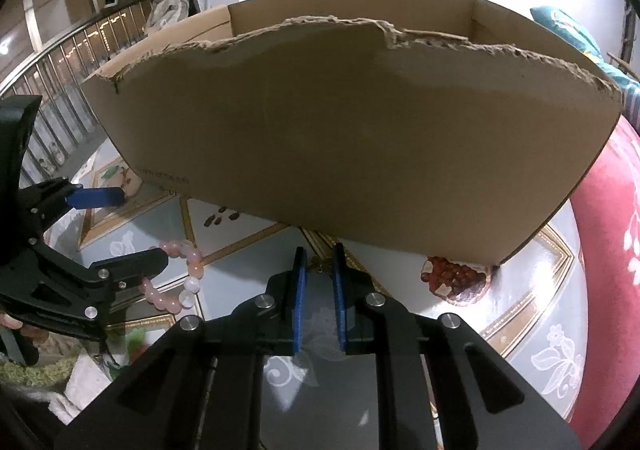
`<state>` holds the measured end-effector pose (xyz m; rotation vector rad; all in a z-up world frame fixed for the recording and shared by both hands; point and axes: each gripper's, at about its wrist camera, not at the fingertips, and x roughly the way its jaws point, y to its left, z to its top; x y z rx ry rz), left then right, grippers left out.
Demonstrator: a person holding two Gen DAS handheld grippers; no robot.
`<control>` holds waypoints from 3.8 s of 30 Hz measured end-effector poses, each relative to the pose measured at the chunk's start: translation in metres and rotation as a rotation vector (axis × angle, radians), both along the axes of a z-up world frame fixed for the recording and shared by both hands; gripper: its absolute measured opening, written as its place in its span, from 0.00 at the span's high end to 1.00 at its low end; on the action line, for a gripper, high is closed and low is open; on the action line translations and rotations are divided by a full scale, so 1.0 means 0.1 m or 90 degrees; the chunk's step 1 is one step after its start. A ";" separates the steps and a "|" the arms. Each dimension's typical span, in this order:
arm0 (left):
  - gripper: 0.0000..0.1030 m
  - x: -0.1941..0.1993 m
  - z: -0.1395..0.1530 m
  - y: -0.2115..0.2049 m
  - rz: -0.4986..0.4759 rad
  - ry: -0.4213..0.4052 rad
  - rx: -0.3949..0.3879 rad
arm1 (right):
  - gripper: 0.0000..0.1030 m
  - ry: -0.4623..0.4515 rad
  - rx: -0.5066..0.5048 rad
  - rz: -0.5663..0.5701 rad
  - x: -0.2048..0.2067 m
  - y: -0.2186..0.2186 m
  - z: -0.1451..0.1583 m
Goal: Organize jewelry
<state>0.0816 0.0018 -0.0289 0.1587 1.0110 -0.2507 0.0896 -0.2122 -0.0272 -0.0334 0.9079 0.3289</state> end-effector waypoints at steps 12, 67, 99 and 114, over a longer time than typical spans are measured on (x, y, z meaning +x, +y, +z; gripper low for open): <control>0.07 0.00 -0.01 0.00 -0.002 0.001 0.001 | 0.88 -0.006 0.025 -0.009 -0.03 -0.17 0.11; 0.92 1.22 0.86 -0.30 -0.163 0.051 -0.146 | 0.88 0.001 0.116 0.079 1.19 -0.24 1.25; 0.41 0.92 1.23 0.43 -0.001 -0.070 -0.171 | 0.87 0.225 0.157 0.080 1.73 -0.21 0.87; 0.21 0.89 0.96 0.56 0.092 -0.003 -0.205 | 0.57 0.096 0.233 -0.148 1.03 -1.45 1.20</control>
